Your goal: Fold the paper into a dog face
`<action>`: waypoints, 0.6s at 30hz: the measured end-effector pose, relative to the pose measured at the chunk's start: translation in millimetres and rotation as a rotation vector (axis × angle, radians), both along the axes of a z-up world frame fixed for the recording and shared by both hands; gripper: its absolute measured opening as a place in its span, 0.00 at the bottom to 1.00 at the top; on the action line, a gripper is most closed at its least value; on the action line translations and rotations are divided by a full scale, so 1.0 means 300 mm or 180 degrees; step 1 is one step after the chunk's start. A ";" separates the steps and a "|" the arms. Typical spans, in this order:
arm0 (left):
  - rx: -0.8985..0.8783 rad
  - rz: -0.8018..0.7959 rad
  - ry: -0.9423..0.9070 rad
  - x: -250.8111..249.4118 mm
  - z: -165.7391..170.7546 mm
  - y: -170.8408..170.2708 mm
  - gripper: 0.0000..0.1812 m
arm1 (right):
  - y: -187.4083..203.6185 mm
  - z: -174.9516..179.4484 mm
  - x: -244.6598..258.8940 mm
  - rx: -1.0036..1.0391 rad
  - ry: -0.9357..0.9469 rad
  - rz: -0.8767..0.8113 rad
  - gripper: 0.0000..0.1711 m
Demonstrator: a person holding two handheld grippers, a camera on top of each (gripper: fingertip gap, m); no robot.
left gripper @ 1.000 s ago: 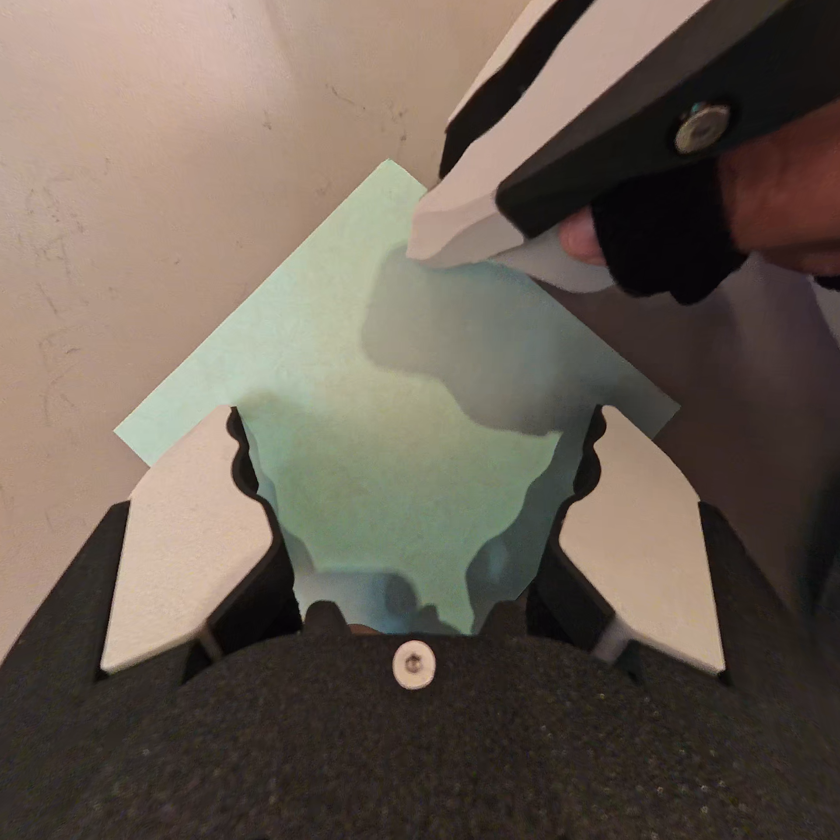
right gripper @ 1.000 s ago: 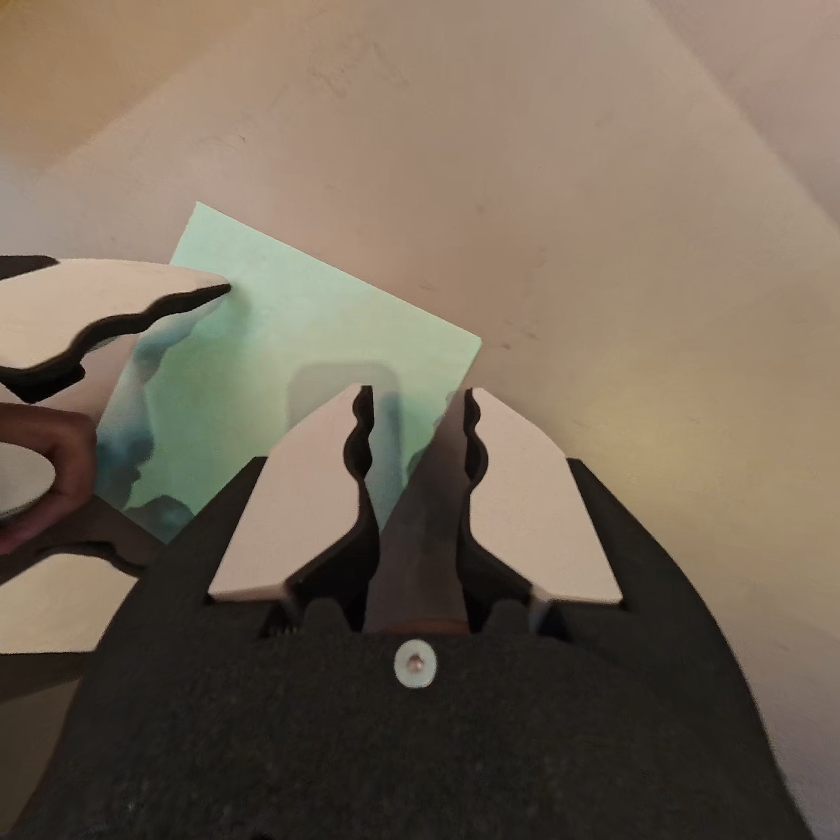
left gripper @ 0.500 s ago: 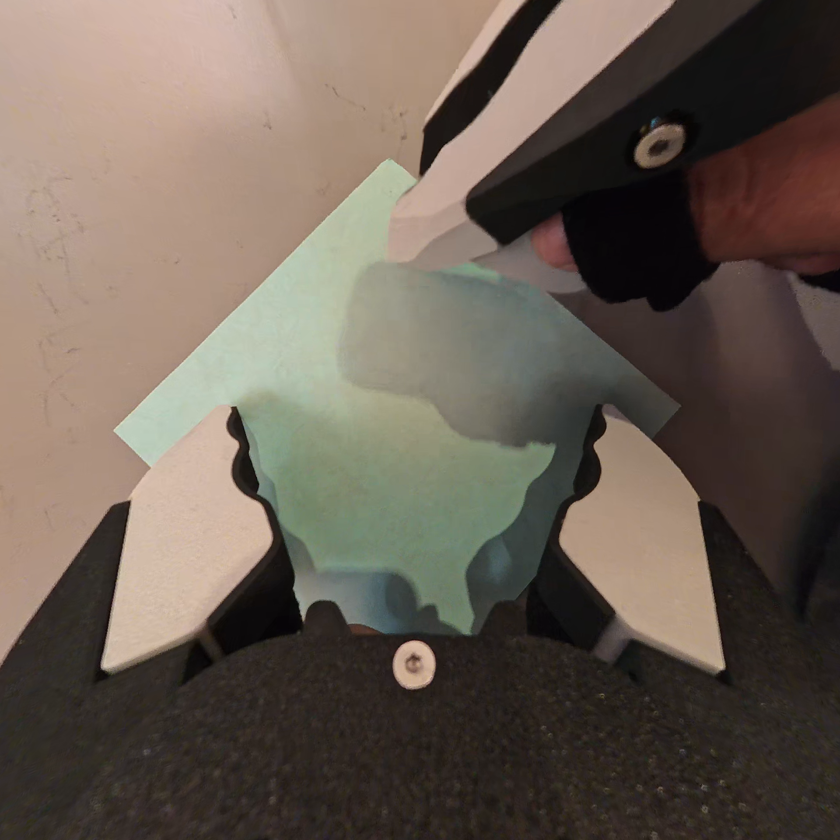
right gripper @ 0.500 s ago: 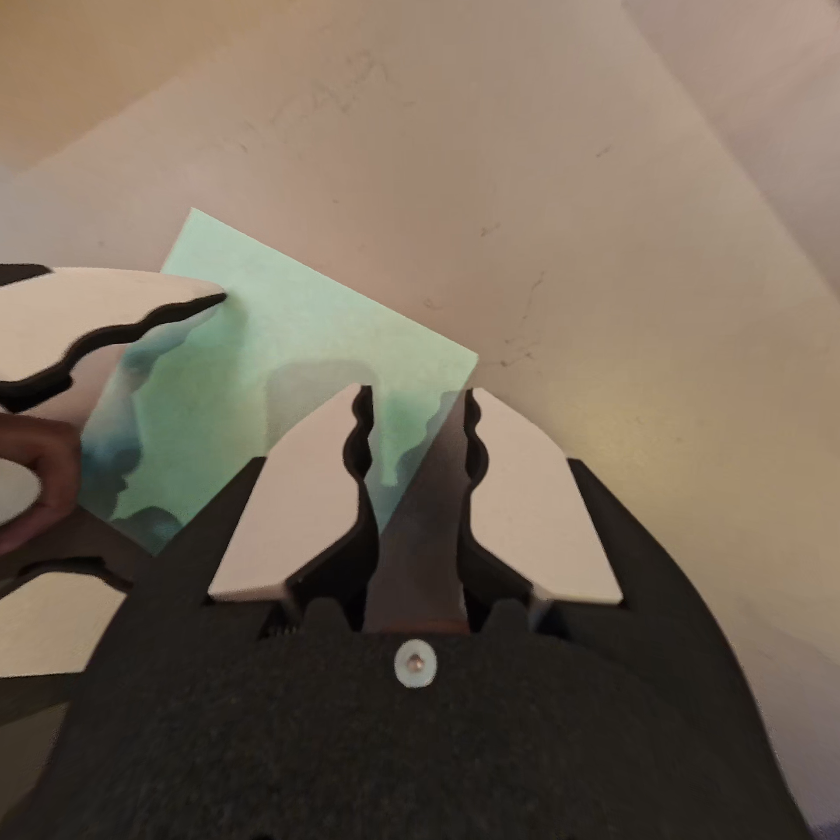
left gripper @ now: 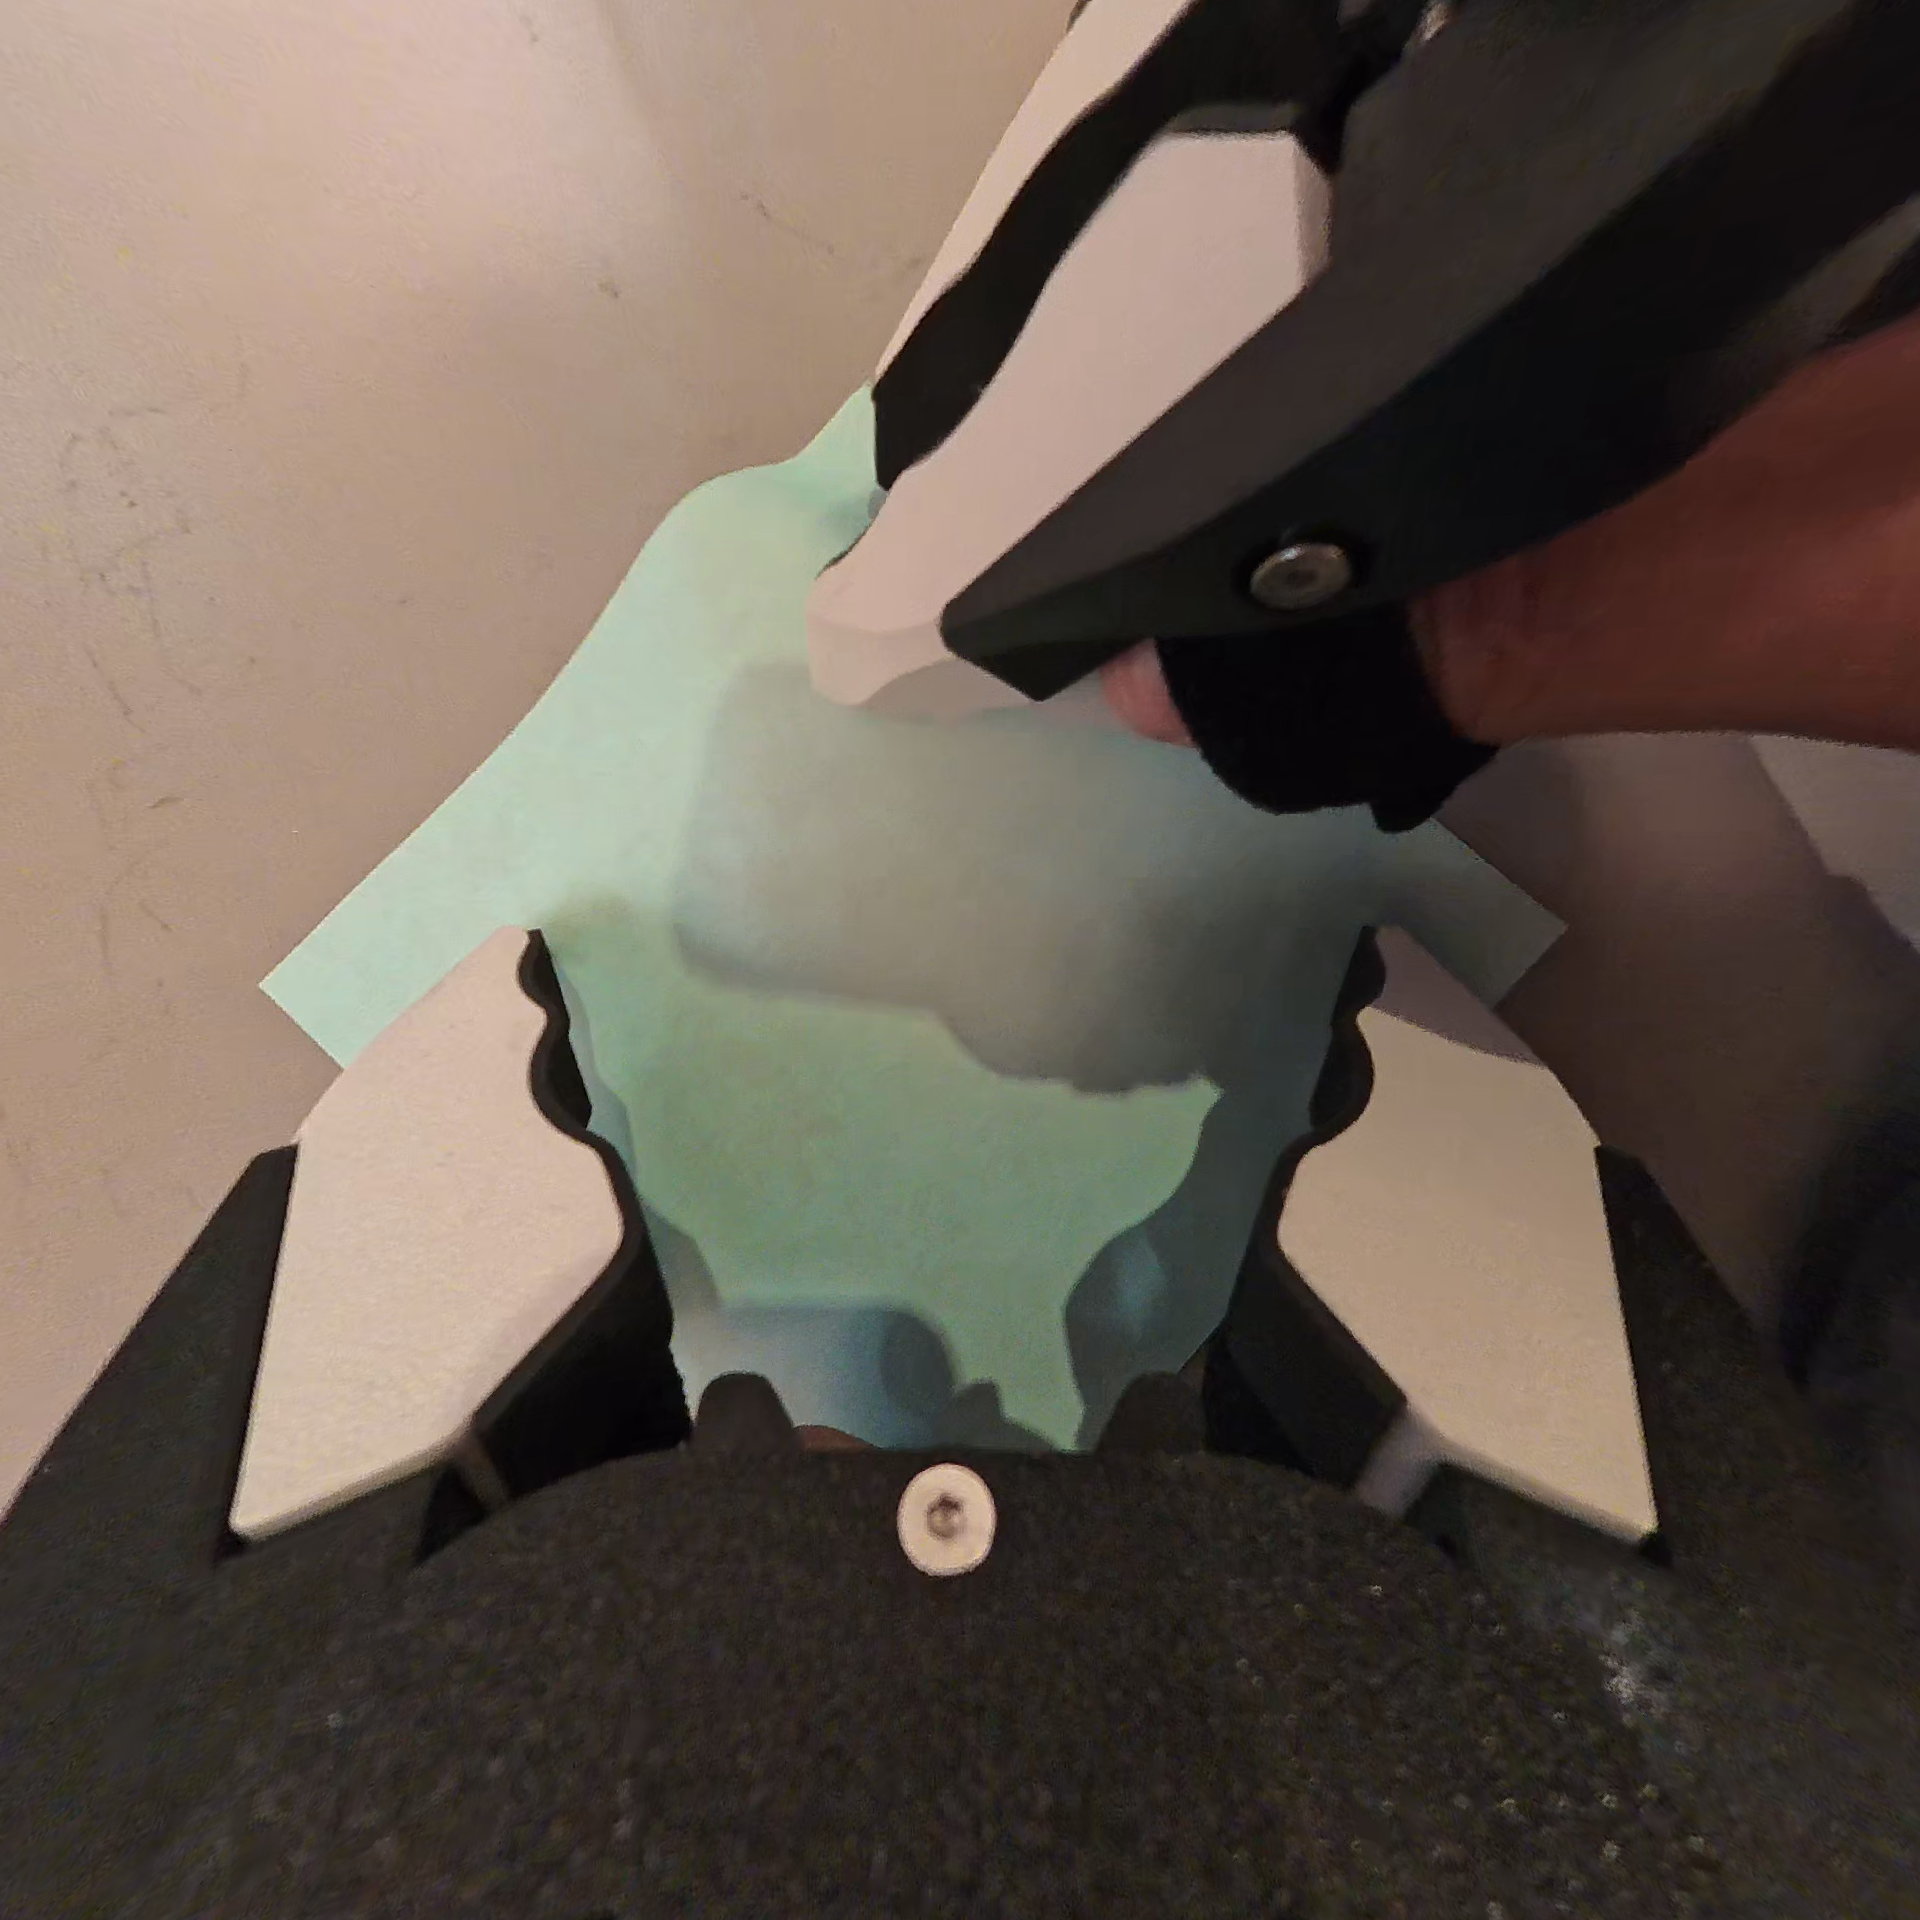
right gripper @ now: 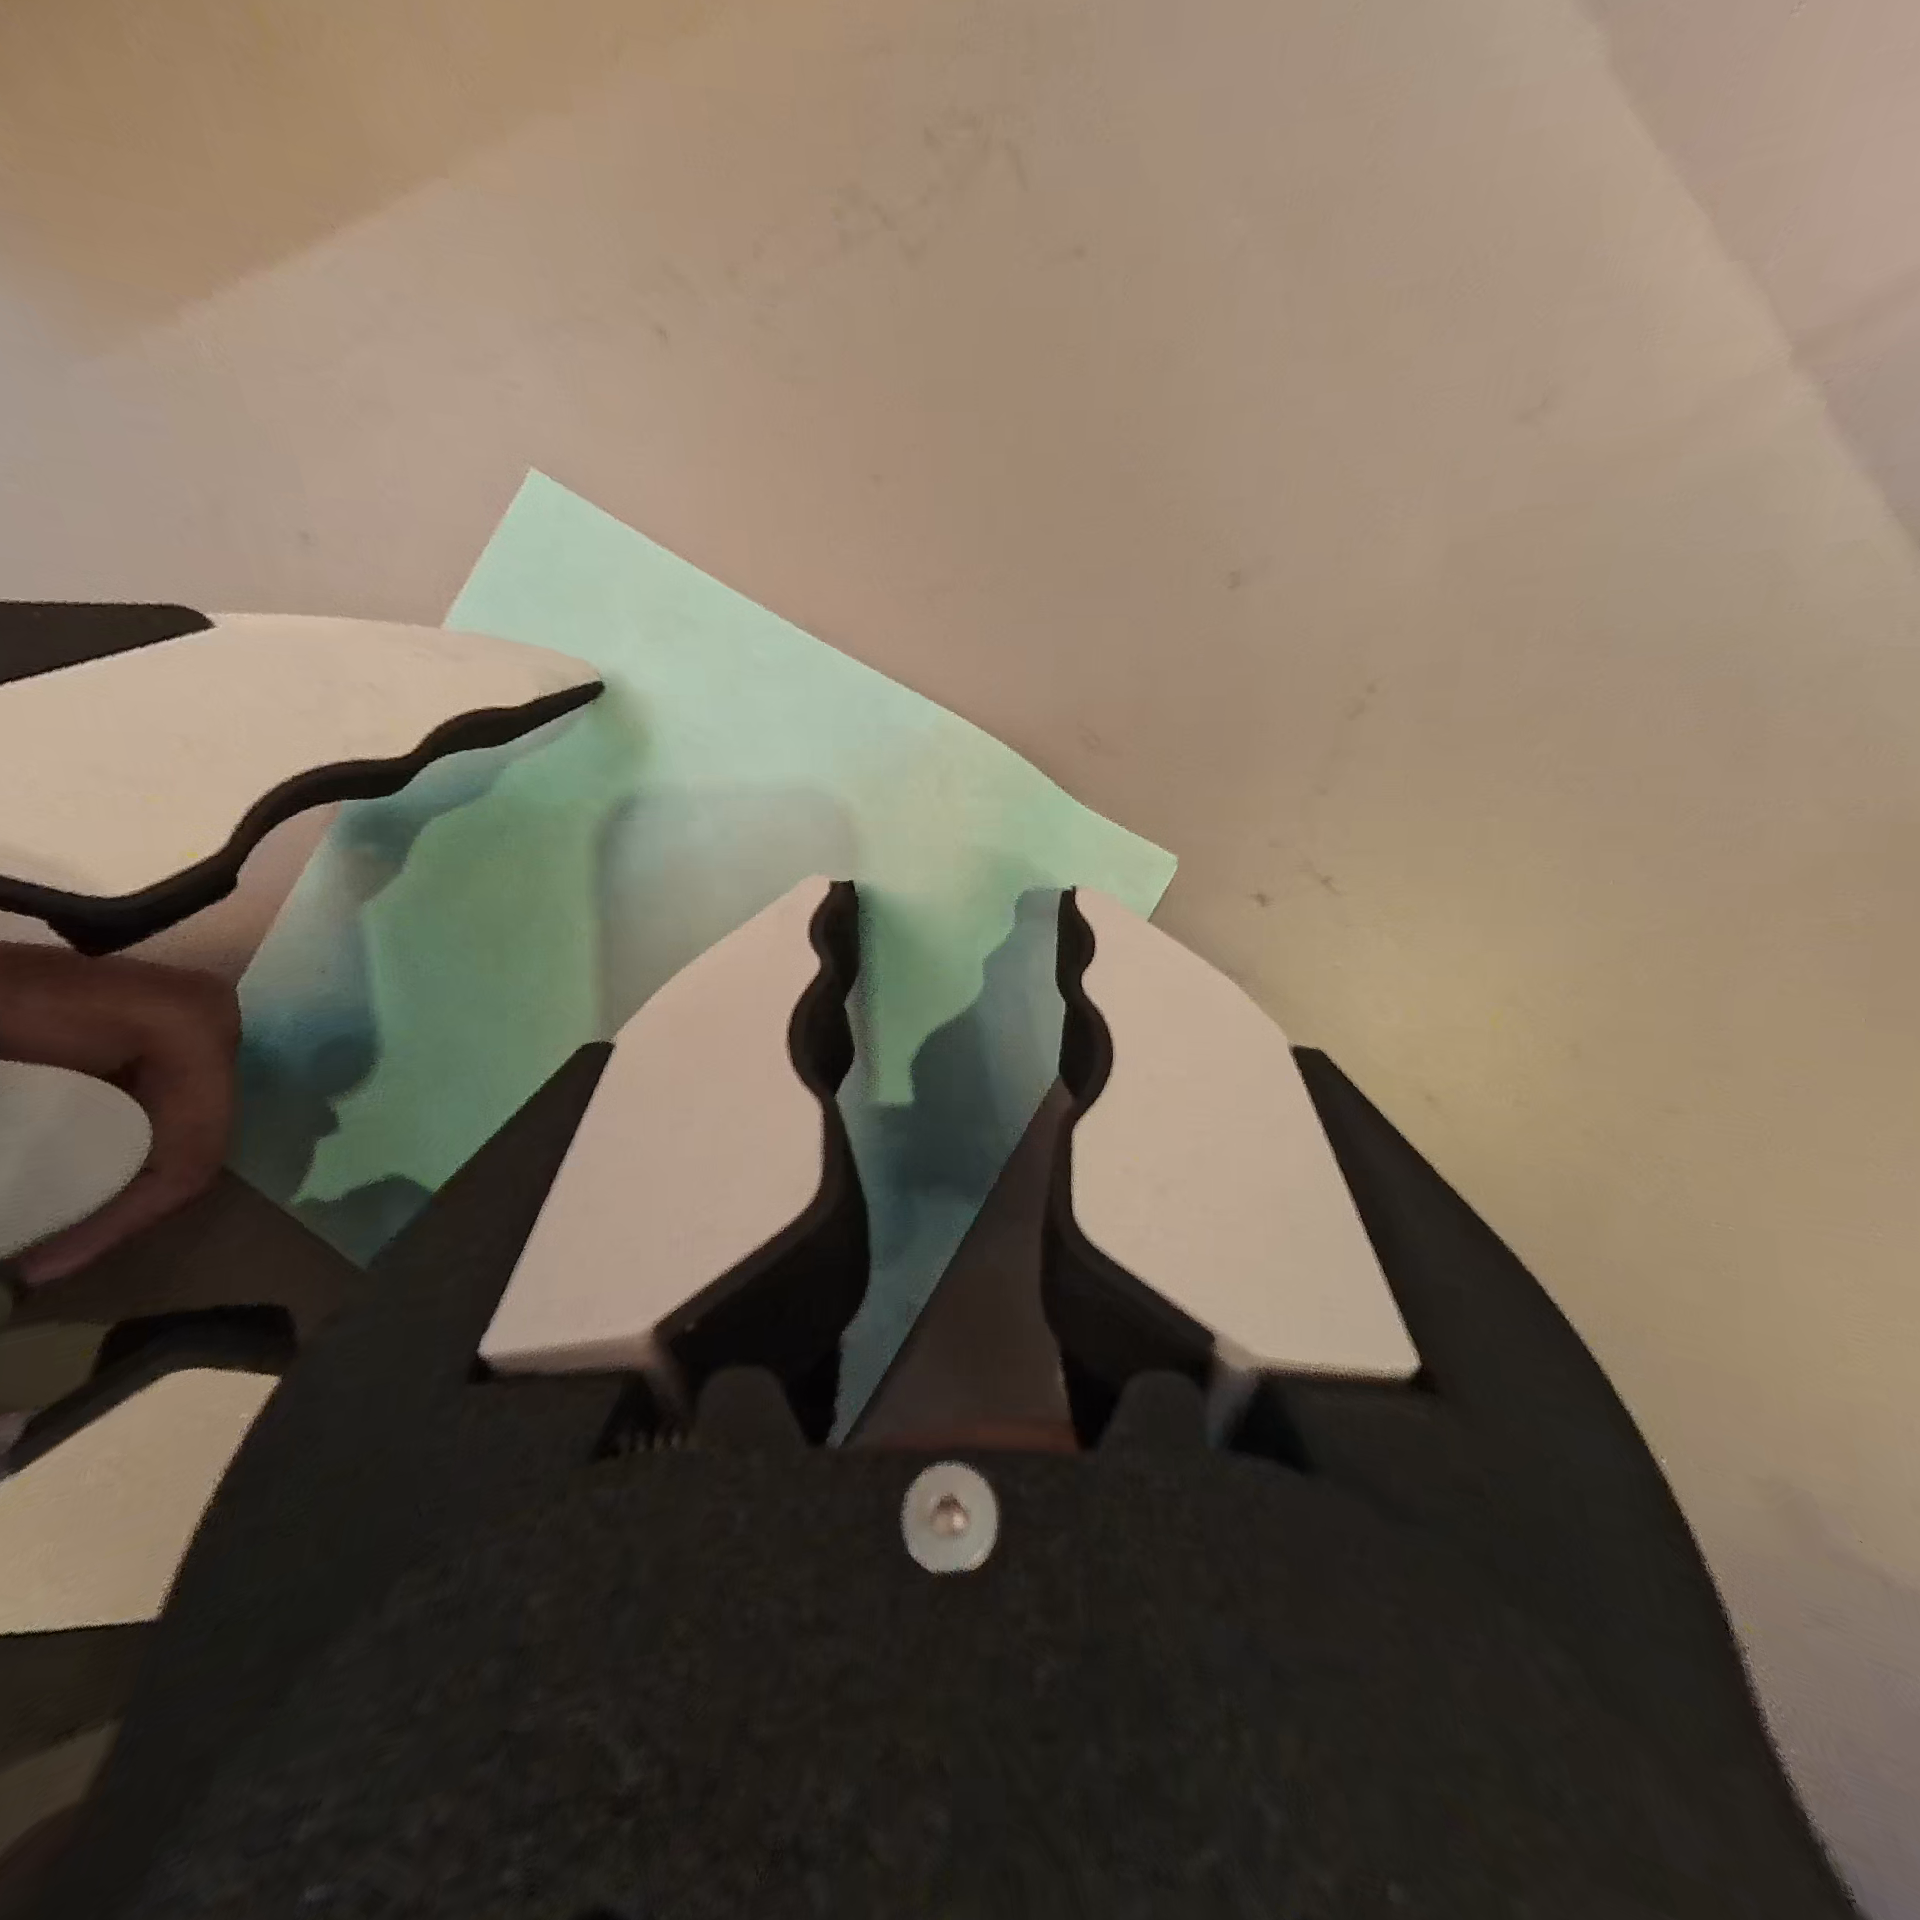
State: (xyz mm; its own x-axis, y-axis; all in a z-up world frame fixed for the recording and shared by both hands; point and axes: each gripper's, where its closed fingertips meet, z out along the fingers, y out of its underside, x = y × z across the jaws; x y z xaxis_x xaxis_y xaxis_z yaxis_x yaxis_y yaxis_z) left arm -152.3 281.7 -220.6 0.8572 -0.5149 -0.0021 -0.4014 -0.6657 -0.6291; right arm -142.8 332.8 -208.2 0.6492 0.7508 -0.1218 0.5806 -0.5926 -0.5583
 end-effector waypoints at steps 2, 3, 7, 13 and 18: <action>0.0000 0.0000 0.0000 0.000 0.000 0.000 0.75 | -0.003 0.001 -0.003 -0.0016 0.0027 0.0024 0.22; 0.0000 0.0000 0.0000 0.000 0.000 0.000 0.75 | -0.006 0.001 -0.005 -0.0032 0.0061 0.0031 0.22; 0.0000 0.0000 -0.0001 0.000 0.000 0.000 0.75 | -0.023 0.008 -0.034 -0.0144 0.0286 0.0131 0.21; 0.0001 -0.0002 -0.0001 0.000 0.000 -0.001 0.75 | -0.055 0.041 -0.103 -0.0445 0.0953 0.0386 0.20; 0.0001 -0.0004 -0.0001 0.000 0.000 -0.001 0.75 | -0.046 0.086 -0.137 -0.0368 0.1327 0.0550 0.24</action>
State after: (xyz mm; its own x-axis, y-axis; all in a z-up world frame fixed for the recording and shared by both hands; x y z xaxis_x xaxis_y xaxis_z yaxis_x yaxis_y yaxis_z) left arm -152.4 281.5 -220.5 0.8565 -0.5161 -0.0019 -0.4021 -0.6649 -0.6294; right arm -183.8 318.9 -182.4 0.3937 0.8098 -0.4351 0.4164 -0.5790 -0.7010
